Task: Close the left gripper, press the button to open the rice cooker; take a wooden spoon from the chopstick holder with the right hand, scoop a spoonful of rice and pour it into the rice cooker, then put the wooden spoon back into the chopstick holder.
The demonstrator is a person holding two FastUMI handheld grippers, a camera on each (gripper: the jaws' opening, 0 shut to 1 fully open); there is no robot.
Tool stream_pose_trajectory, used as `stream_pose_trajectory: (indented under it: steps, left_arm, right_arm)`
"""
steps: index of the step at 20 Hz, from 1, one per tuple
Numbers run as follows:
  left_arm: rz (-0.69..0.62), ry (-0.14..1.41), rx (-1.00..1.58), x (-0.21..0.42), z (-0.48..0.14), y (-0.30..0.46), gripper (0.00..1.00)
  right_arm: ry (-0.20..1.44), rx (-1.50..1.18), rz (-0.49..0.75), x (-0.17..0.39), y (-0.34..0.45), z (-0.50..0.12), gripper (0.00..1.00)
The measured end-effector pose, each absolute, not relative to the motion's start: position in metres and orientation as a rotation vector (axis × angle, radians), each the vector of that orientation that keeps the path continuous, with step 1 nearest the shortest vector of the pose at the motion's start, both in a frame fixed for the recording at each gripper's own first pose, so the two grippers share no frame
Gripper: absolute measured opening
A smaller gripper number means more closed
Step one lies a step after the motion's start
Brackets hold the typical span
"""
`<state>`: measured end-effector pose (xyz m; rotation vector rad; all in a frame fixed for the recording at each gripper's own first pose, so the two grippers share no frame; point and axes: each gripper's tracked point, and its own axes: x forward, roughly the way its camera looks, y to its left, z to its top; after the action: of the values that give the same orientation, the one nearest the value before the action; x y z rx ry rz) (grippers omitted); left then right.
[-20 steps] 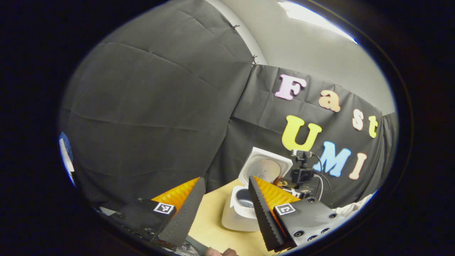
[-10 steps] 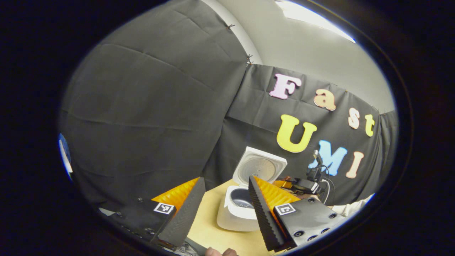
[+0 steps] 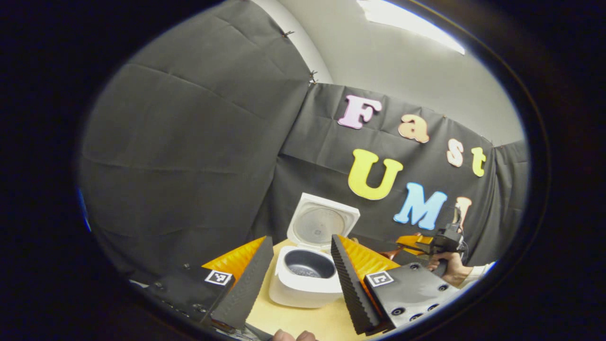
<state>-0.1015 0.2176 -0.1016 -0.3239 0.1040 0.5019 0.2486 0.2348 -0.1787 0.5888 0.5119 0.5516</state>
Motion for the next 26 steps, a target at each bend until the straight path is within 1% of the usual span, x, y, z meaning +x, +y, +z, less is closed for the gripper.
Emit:
stream_pose_trajectory:
  steps: [2, 3, 8, 12, 13, 14, 15, 17, 20, 22, 26]
  left_arm:
    - [0.480, 0.113, -0.318, -0.092, -0.103, 0.206, 0.87]
    - [0.468, 0.118, -0.320, -0.087, -0.103, 0.197, 0.81]
    - [0.414, 0.142, -0.311, -0.070, -0.105, 0.148, 0.81]
    - [0.413, 0.152, -0.300, -0.068, -0.100, 0.118, 0.81]
    - [0.415, 0.157, -0.294, -0.069, -0.101, 0.111, 0.87]
    - [0.419, 0.164, -0.287, -0.071, -0.100, 0.104, 0.81]
    - [0.424, 0.171, -0.278, -0.072, -0.100, 0.098, 0.81]
    - [0.438, 0.187, -0.256, -0.075, -0.096, 0.084, 0.81]
    - [0.450, 0.216, -0.231, -0.079, -0.088, 0.062, 0.81]
    - [0.461, 0.232, -0.207, -0.082, -0.086, 0.050, 0.81]
    - [0.474, 0.241, -0.205, -0.079, -0.077, 0.028, 0.82]
  right_arm:
    - [0.507, 0.576, 0.478, 0.249, 0.179, -0.189, 0.17]
    - [0.506, 0.575, 0.445, 0.249, 0.152, -0.194, 0.17]
    - [0.516, 0.570, 0.278, 0.238, 0.034, -0.224, 0.17]
    - [0.519, 0.590, 0.183, 0.238, -0.044, -0.242, 0.17]
    - [0.518, 0.591, 0.161, 0.239, -0.061, -0.247, 0.17]
    - [0.518, 0.591, 0.137, 0.242, -0.079, -0.252, 0.17]
    - [0.520, 0.585, 0.114, 0.245, -0.093, -0.259, 0.17]
    - [0.530, 0.564, 0.080, 0.251, -0.117, -0.277, 0.17]
    - [0.555, 0.555, 0.061, 0.256, -0.134, -0.304, 0.17]
    - [0.567, 0.549, 0.061, 0.259, -0.135, -0.319, 0.17]
    - [0.571, 0.429, 0.054, 0.261, -0.131, -0.344, 0.17]
